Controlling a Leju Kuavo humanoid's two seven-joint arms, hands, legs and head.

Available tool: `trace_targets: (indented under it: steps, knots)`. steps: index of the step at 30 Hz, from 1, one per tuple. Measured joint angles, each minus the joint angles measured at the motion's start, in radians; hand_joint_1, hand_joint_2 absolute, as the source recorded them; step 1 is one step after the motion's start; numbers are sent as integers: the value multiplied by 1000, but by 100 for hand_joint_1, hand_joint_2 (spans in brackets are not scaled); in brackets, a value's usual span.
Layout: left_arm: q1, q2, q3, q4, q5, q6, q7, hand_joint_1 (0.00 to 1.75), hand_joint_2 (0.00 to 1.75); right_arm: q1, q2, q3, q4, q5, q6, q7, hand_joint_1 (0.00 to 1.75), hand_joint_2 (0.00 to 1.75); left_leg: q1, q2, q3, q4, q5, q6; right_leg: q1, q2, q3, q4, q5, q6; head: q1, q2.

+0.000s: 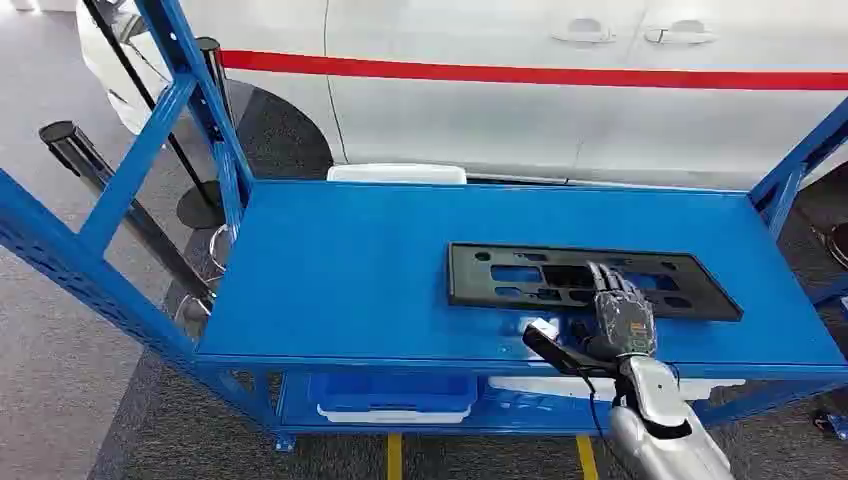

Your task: Take the parts from the cabinet and place them on the table.

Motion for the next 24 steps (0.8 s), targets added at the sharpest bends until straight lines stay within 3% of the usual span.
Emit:
trace_targets:
  steps: [3, 7, 8, 14, 15, 22, 24]
  knots:
    - [0, 0, 2, 0, 0, 0, -6, 0, 0, 0, 0, 3, 5, -2, 0, 0, 175, 175, -2, 0, -1, 1, -1, 6, -2, 0, 1, -3, 1, 13, 0, 0]
    - [0, 0, 9, 0, 0, -13, -10, 0, 0, 1, 0, 5, 5, -8, 0, -3, 175, 175, -2, 0, 0, 2, -2, 7, -2, 0, 2, -4, 0, 23, 0, 0]
    - [-1, 0, 12, 0, 0, -19, -13, 0, 175, 1, 0, 6, 5, -10, 0, -4, 175, 175, -2, 0, 0, 2, -2, 7, -2, 0, 2, -4, 0, 24, 0, 0]
    - [-5, 0, 34, 0, 0, -30, -31, 0, 175, 10, 0, 8, -6, -18, 1, -8, 175, 175, 0, 0, 1, 2, -2, 7, 0, 0, 2, -4, -1, 25, 0, 0]
    - [-5, 0, 34, 0, 0, -33, -34, 0, 0, 10, 0, 8, -6, -18, 1, -8, 175, 175, 1, 0, 1, 2, -2, 7, 0, 0, 2, -4, -1, 25, 0, 0]
    - [-15, -1, 71, 0, 0, -53, -68, 0, 0, 56, -17, 8, -64, -28, -1, -8, 175, 175, 2, 0, 1, 2, -2, 7, 2, 0, 2, -3, -1, 25, 0, 0]
    - [-16, -2, 78, 0, 0, -69, -45, 0, 0, 76, -25, 8, -96, -37, 1, -15, 175, 175, 2, 0, 0, 1, -2, 7, 2, 0, 2, -3, -1, 25, 0, 0]
